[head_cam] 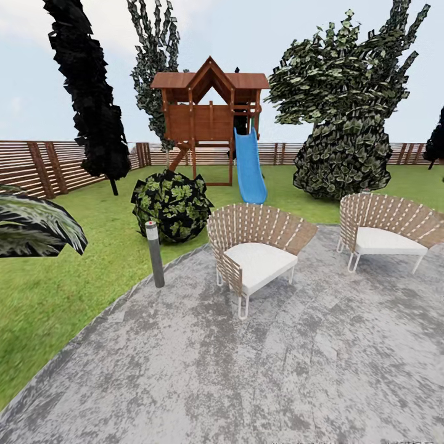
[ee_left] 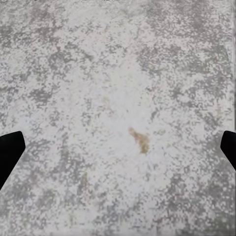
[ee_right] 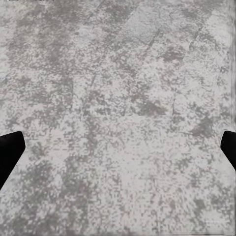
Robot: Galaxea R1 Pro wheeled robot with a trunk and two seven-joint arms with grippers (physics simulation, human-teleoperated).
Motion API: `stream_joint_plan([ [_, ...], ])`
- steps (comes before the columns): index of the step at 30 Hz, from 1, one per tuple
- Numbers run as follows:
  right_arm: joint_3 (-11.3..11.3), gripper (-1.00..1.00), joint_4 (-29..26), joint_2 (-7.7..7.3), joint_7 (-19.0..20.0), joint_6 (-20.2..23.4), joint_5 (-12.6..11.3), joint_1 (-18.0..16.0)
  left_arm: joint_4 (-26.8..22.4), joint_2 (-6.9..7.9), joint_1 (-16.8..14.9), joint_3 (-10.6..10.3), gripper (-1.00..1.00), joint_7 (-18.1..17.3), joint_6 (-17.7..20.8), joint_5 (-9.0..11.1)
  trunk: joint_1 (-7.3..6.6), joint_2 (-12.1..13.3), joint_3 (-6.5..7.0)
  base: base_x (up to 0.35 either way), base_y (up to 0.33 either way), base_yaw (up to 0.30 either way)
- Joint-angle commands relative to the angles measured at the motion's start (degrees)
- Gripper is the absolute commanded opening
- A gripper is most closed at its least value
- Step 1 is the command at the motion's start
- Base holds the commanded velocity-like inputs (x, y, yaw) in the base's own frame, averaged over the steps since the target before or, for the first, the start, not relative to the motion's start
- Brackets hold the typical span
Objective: Pick up the pesticide atomizer in the garden and spray insectifuge to fully cover both potted plants in the garden.
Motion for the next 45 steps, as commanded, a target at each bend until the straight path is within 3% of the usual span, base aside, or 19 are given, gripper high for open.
stream_joint_plan([
  [1,-0.08,1.0,0.02,0.01,-0.02,-0.15,-0.01,-0.05,0.03,0.02,-0.02,0.04,1.0,0.01,-0.16,0.0,0.0,-0.03,-0.05,0.0,0.0,-0.249],
  [14,-0.29,1.0,0.01,0.01,-0.11,-0.16,-0.17,-0.04,0.06,0.04,-0.01,0.06,1.0,0.01,-0.13,0.25,0.0,-0.03,-0.05,-0.044,0.031,-0.29],
  [35,-0.35,1.0,-0.33,0.01,-0.11,-0.1,-0.25,-0.05,0.06,0.61,-0.01,0.06,1.0,0.09,-0.05,-0.01,0.0,-0.03,-0.33,-0.225,0.212,-0.3],
  [45,-0.35,1.0,-0.47,-0.06,-0.11,-0.17,-0.24,-0.04,0.07,0.66,-0.01,0.05,1.0,0.09,-0.13,-0.01,0.0,-0.03,-0.56,-0.039,0.235,-0.299],
])
